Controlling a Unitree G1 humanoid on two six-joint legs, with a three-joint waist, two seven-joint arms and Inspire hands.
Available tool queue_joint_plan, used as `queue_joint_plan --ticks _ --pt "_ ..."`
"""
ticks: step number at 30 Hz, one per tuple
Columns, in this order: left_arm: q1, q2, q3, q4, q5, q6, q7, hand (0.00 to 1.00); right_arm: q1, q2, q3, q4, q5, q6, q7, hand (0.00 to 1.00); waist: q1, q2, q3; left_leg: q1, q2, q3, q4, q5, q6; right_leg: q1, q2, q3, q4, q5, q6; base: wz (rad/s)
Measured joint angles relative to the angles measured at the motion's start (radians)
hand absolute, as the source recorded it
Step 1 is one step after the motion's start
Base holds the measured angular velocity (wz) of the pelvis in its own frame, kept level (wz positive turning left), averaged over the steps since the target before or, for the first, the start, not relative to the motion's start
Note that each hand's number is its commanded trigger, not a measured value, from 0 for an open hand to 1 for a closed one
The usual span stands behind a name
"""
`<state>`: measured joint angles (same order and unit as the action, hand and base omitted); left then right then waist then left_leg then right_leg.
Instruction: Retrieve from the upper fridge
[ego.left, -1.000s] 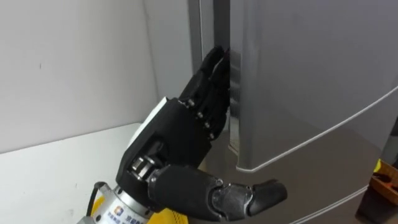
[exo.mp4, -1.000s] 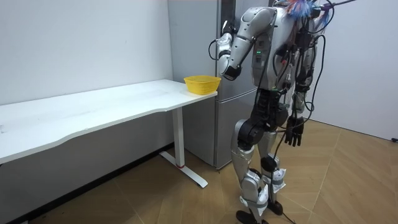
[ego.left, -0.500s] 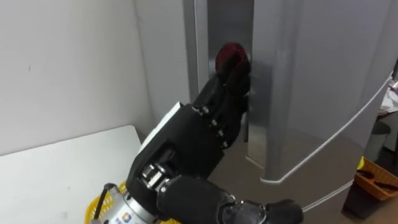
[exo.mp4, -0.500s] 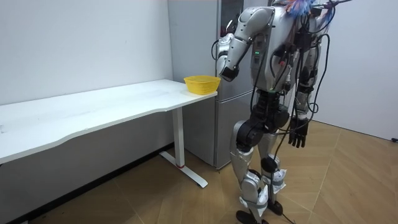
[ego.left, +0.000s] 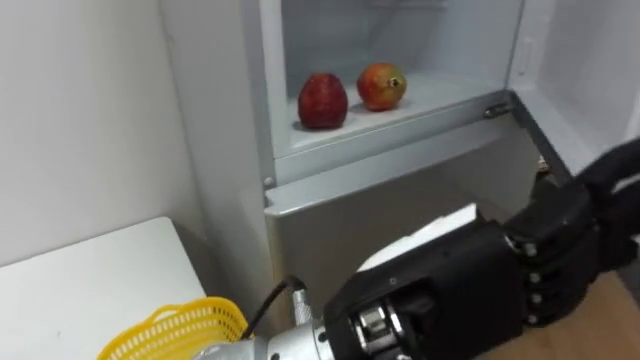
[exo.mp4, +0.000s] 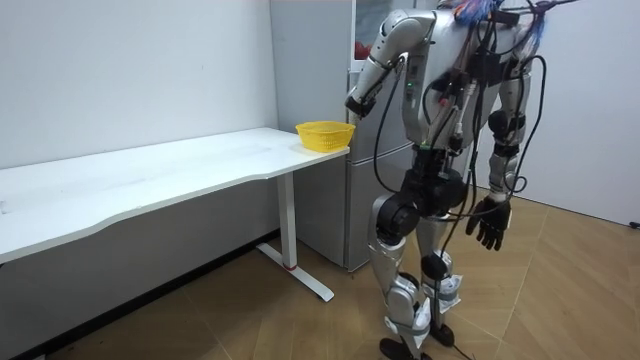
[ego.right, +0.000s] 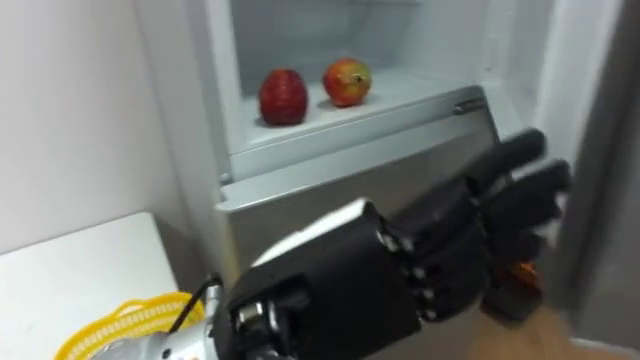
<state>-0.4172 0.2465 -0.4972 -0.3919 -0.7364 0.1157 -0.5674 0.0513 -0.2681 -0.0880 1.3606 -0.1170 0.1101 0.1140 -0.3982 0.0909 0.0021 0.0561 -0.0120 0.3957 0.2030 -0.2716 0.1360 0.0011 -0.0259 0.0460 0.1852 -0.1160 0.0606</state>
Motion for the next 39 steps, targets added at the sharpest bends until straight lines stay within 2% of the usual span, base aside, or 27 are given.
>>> queue_joint_plan --ticks 8,19,22,24,27,30,32,33,35,36,37,38,39 --pt "-0.016 -0.003 0.0 0.04 -0.011 0.009 -0.055 0.0 -0.004 -0.011 0.003 -0.001 0.017 -0.005 -0.006 0.0 -0.033 -0.001 0.0006 0.007 0.01 0.02 -0.005 0.006 -0.02 -0.003 0.014 0.021 0.0 -0.003 -0.004 -0.1" --pt "-0.025 -0.003 0.0 0.041 -0.011 0.008 -0.072 0.0 -0.001 -0.018 0.008 0.0 0.034 -0.014 -0.007 0.0 -0.038 -0.004 0.0024 0.008 0.022 0.029 -0.003 0.01 -0.036 -0.003 0.028 0.031 0.002 -0.006 -0.018 -0.03" --pt "-0.031 -0.003 0.0 0.041 -0.011 0.008 -0.069 0.0 -0.001 -0.018 0.018 0.011 0.054 -0.026 -0.016 0.0 -0.033 -0.003 0.0024 0.008 0.023 0.026 -0.003 0.01 -0.037 0.003 0.028 0.03 0.001 -0.007 -0.019 0.01" --pt "-0.031 0.002 0.009 0.037 -0.006 0.008 -0.062 0.0 0.003 -0.018 0.017 0.015 0.086 -0.028 -0.025 0.0 -0.017 -0.003 0.0026 0.007 0.023 0.024 -0.003 0.01 -0.037 0.009 0.028 0.023 0.001 -0.007 -0.019 0.02" --pt "-0.031 0.013 0.063 0.013 0.036 0.007 -0.015 0.0 0.018 -0.017 0.016 0.018 0.11 -0.028 -0.056 0.0 0.015 0.001 0.0026 0.006 0.023 0.008 0.0 0.009 -0.037 0.013 0.026 0.006 0.0 -0.007 -0.019 0.13" --pt "-0.03 0.049 0.177 -0.08 0.054 0.001 0.04 0.0 0.042 -0.013 0.002 0.022 0.114 -0.04 -0.083 0.0 0.072 0.006 -0.0001 0.008 0.024 0.0 -0.001 0.011 -0.04 0.017 0.025 -0.005 0.001 -0.009 -0.022 0.09" --pt "-0.018 0.058 0.308 -0.15 0.065 -0.031 0.083 0.0 0.069 -0.005 -0.041 0.023 0.113 -0.058 -0.082 0.0 0.125 0.004 0.0006 0.018 0.023 -0.014 -0.004 0.015 -0.045 0.033 0.022 -0.029 -0.001 -0.012 -0.026 0.18" --pt "-0.011 0.059 0.343 -0.167 0.064 -0.039 0.098 0.0 0.077 -0.002 -0.055 0.023 0.114 -0.059 -0.082 0.0 0.136 0.003 0.0007 0.02 0.023 -0.018 -0.006 0.016 -0.046 0.036 0.022 -0.033 0.0 -0.013 -0.028 0.22" --pt "0.054 0.063 0.463 -0.225 0.064 -0.096 0.153 0.0 0.105 0.014 -0.077 0.018 0.111 -0.066 -0.09 0.0 0.188 -0.008 -0.0007 0.032 0.022 -0.031 -0.009 0.02 -0.051 0.05 0.022 -0.044 0.001 -0.026 -0.035 0.22" --pt "0.068 0.061 0.49 -0.231 0.064 -0.104 0.162 0.0 0.112 0.021 -0.077 0.012 0.111 -0.066 -0.092 0.0 0.204 -0.013 -0.0002 0.035 0.021 -0.033 -0.01 0.021 -0.053 0.049 0.022 -0.047 0.001 -0.03 -0.037 0.14" --pt "0.096 0.06 0.535 -0.237 0.065 -0.116 0.185 0.0 0.116 0.035 -0.077 0.01 0.109 -0.066 -0.1 0.0 0.237 -0.026 -0.0033 0.04 0.021 -0.034 -0.014 0.024 -0.058 0.051 0.022 -0.049 0.003 -0.036 -0.042 0.09" --pt "0.122 0.06 0.571 -0.238 0.072 -0.129 0.213 0.0 0.116 0.05 -0.077 0.009 0.099 -0.067 -0.109 0.0 0.254 -0.039 -0.0074 0.042 0.021 -0.043 -0.014 0.027 -0.062 0.053 0.024 -0.055 0.002 -0.039 -0.046 0.11" --pt "0.133 0.06 0.586 -0.239 0.075 -0.135 0.231 0.0 0.12 0.057 -0.077 0.009 0.093 -0.069 -0.112 0.0 0.263 -0.045 -0.0079 0.042 0.022 -0.048 -0.014 0.028 -0.064 0.054 0.024 -0.06 0.0 -0.04 -0.048 0.21"
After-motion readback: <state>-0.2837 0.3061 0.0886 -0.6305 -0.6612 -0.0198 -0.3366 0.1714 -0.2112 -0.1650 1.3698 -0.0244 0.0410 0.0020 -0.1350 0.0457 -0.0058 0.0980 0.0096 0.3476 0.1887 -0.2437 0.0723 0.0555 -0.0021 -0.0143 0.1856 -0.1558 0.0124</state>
